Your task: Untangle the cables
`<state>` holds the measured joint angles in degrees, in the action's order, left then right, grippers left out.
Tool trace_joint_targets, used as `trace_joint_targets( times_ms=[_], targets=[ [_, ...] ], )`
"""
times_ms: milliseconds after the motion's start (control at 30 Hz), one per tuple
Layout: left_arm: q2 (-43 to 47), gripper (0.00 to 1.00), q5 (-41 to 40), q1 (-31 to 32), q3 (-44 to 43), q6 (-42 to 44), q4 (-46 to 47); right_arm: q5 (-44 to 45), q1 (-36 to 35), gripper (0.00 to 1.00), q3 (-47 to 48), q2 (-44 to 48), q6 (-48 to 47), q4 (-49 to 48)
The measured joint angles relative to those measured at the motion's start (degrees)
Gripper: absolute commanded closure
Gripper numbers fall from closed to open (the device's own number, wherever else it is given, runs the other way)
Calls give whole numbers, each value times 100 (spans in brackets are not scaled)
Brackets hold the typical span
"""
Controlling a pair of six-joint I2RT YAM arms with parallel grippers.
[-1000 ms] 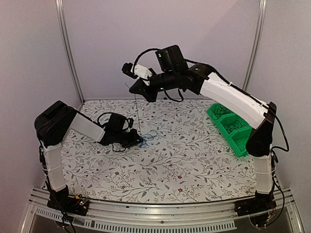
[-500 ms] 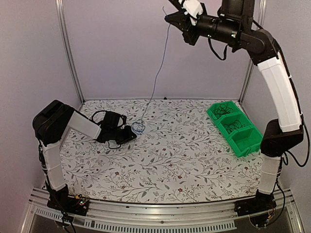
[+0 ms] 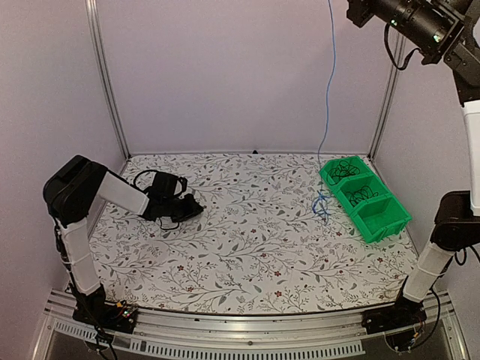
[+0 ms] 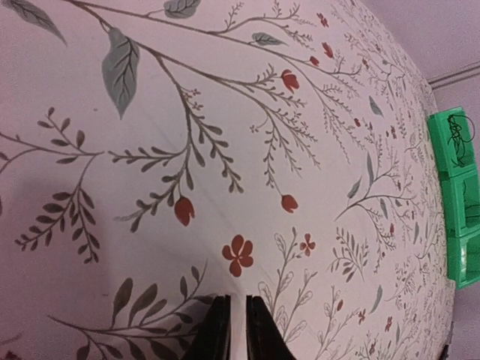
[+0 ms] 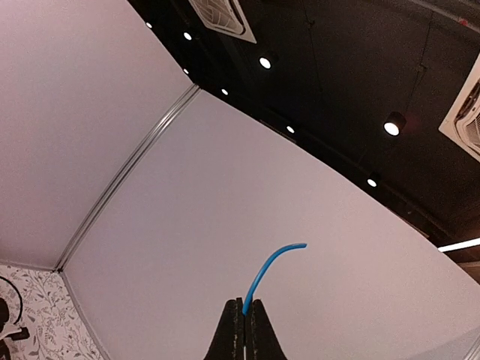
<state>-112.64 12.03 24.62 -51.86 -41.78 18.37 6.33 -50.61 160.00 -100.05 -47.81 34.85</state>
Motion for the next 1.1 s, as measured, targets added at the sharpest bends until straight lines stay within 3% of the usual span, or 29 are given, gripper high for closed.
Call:
trace_joint_targets(
  times_ms=[233,400,433,500,533,667,800,933,1100],
  targets=[
    [997,63,140,450,791,684,66,-236,0,100,-1700,46,308,551],
    [2159,60,9,1414,1095,1504,380,-789,2,100,-3224,22,544,710],
    [2380,60,-9,1578,1167,1615,492,-907,2,97,-3473,-7,584,721],
    [2763,60,-101,1744,1351,1744,656,-1196,2,68,-3904,-162,669,686],
    [2898,60,-153,1753,1445,1775,704,-1344,2,59,-4061,-264,743,638],
    [3447,60,-516,1738,1958,1803,691,-1742,4,47,-4382,-813,817,501],
    [3980,59,-798,1738,2269,1801,431,-1810,146,46,-5084,-955,789,415],
    [4109,59,-911,1738,2190,1829,223,-1937,752,48,-6046,-835,940,376],
    [2916,59,-708,1781,1102,2017,-181,-1823,1670,49,-7095,-645,1248,348]
  ],
)
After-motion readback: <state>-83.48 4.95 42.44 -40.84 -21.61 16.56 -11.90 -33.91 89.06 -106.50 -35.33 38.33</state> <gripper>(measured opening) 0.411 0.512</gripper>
